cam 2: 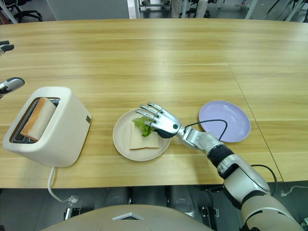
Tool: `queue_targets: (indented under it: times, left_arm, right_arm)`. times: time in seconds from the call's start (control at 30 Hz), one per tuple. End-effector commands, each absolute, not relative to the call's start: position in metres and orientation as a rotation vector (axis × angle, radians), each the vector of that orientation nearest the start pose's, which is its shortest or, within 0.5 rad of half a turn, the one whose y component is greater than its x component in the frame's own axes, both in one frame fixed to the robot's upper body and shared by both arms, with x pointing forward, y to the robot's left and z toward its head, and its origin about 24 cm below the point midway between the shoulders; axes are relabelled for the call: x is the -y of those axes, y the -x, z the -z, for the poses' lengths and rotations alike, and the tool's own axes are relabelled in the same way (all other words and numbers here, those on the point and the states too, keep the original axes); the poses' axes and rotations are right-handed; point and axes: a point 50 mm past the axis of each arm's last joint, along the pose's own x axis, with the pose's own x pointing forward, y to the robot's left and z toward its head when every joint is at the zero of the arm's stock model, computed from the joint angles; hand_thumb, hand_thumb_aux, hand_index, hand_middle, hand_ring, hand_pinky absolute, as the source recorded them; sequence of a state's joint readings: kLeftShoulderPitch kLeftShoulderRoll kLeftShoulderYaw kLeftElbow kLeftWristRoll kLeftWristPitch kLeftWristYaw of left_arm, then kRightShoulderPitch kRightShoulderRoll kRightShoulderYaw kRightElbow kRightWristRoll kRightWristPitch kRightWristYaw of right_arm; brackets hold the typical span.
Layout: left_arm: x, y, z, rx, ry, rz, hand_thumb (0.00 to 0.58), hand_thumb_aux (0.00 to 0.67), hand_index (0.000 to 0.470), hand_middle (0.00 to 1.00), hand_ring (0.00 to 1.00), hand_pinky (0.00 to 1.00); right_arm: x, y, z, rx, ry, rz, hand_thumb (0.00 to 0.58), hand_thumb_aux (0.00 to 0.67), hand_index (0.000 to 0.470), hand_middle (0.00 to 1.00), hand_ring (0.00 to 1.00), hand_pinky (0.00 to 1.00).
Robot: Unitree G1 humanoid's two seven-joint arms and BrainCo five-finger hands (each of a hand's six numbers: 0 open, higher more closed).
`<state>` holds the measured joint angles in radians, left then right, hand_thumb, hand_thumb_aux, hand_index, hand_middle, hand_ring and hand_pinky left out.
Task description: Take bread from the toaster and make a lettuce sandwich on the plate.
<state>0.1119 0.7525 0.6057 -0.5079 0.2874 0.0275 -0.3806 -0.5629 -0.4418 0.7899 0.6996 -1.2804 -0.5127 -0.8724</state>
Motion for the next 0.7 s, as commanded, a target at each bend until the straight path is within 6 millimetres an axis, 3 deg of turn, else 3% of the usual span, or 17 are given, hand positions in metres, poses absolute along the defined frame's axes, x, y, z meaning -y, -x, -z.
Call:
queue_targets:
  times: [0.03,0.3,0.33,0.37,0.4,0.43,0.47,0.7]
  left_arm:
    - [-0.297,-0.196,-0.228,0.253,-1.224,-0.116,0.000,0.000,0.000,0.00,0.00,0.00]
    - [-0.296,-0.200,-0.224,0.237,-1.227,-0.088,0.000,0.000,0.000,0.00,0.00,0.00]
    - [-0.296,-0.199,-0.222,0.224,-1.231,-0.079,0.000,0.000,0.000,0.00,0.00,0.00]
    - [-0.296,-0.199,-0.219,0.207,-1.236,-0.068,0.000,0.000,0.000,0.00,0.00,0.00]
    - [-0.297,-0.199,-0.217,0.194,-1.240,-0.059,0.000,0.000,0.000,0.00,0.00,0.00]
    - [-0.297,-0.199,-0.215,0.180,-1.247,-0.048,0.000,0.000,0.000,0.00,0.00,0.00]
    - [-0.297,-0.199,-0.213,0.166,-1.252,-0.038,0.000,0.000,0.000,0.00,0.00,0.00]
    - [-0.301,-0.197,-0.206,0.099,-1.289,-0.010,0.000,0.000,0.000,0.00,0.00,0.00]
  right_arm:
    - [0.090,-0.280,-0.020,1.080,1.428,-0.620,0.580,0.670,0.460,0.00,0.00,0.00]
    - [0.086,-0.275,-0.024,1.094,1.407,-0.635,0.580,0.670,0.460,0.00,0.00,0.00]
    - [0.087,-0.274,-0.025,1.083,1.412,-0.640,0.564,0.557,0.382,0.00,0.00,0.00]
    - [0.088,-0.274,-0.024,1.070,1.420,-0.648,0.466,0.373,0.256,0.00,0.00,0.00]
    - [0.089,-0.273,-0.024,1.062,1.427,-0.654,0.304,0.208,0.143,0.00,0.00,0.00]
    - [0.091,-0.273,-0.024,1.051,1.431,-0.658,0.304,0.208,0.143,0.00,0.00,0.00]
    - [0.093,-0.272,-0.024,1.040,1.438,-0.665,0.000,0.000,0.000,0.00,0.00,0.00]
    - [0.104,-0.270,-0.028,0.991,1.484,-0.673,0.000,0.000,0.000,0.00,0.00,0.00]
